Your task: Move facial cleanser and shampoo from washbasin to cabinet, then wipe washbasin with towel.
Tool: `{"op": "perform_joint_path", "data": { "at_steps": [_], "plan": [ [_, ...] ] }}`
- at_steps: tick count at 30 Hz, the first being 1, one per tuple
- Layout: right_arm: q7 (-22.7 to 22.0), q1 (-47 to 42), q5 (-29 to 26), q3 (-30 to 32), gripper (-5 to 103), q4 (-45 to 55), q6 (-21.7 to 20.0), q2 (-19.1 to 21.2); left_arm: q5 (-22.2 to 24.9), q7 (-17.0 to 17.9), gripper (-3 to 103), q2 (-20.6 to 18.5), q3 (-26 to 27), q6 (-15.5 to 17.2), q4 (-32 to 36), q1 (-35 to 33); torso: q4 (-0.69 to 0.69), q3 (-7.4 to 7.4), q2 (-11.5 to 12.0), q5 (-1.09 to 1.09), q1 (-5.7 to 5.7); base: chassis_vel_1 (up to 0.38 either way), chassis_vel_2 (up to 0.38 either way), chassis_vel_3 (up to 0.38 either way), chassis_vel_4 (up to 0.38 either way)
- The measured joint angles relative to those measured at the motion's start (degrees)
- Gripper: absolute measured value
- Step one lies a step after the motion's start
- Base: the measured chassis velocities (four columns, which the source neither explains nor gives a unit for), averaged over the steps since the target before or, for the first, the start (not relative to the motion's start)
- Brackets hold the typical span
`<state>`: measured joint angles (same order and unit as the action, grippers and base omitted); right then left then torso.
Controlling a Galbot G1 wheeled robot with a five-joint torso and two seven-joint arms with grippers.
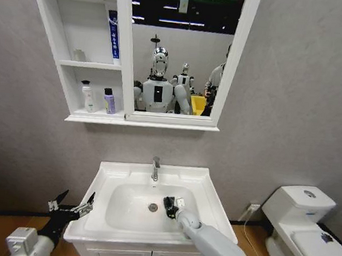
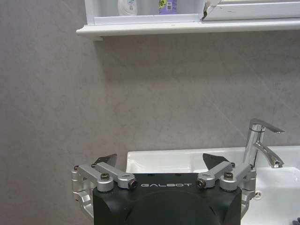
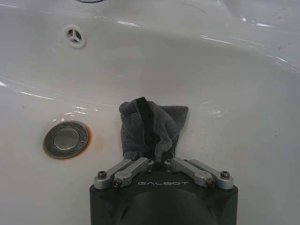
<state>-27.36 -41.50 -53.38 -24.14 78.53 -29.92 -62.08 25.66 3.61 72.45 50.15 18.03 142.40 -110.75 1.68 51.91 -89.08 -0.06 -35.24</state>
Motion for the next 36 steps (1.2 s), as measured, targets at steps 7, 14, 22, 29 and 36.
{"op": "perform_joint_path", "data": {
  "at_steps": [7, 14, 22, 29, 36],
  "plan": [
    [2.9, 1.8, 0.2, -1.4, 5, -4.5, 1.2, -8.1, 0.0, 0.0, 100, 0.0, 0.0, 0.0, 0.0, 0.0, -0.03, 0.05, 0.0, 0.06, -0.02, 0.0, 0.0, 0.0, 0.0],
    [5.4, 4.7, 0.1, -4.3, 5, -10.1, 2.2, -14.0, 0.0, 0.0, 100, 0.0, 0.0, 0.0, 0.0, 0.0, -0.01, 0.04, 0.0, 0.03, -0.03, 0.0, 0.0, 0.0, 0.0],
    [6.0, 5.1, 0.7, -5.9, 5, -12.4, 3.5, -18.3, 0.0, 0.0, 100, 0.0, 0.0, 0.0, 0.0, 0.0, -0.03, 0.02, 0.0, 0.06, -0.02, 0.0, 0.0, 0.0, 0.0],
    [6.3, 2.7, 1.8, -3.0, 5, -10.2, 3.5, -14.8, 0.0, 0.0, 100, 0.0, 0.0, 0.0, 0.0, 0.0, -0.09, 0.02, 0.0, 0.09, -0.01, 0.0, 0.0, 0.0, 0.0],
    [6.8, 0.7, 1.7, -0.3, 5, -6.1, 2.7, -9.2, 0.0, 0.0, 100, 0.0, 0.0, 0.0, 0.0, 0.0, -0.04, 0.03, 0.0, 0.04, -0.02, 0.0, 0.0, 0.0, 0.0]
  ]
}}
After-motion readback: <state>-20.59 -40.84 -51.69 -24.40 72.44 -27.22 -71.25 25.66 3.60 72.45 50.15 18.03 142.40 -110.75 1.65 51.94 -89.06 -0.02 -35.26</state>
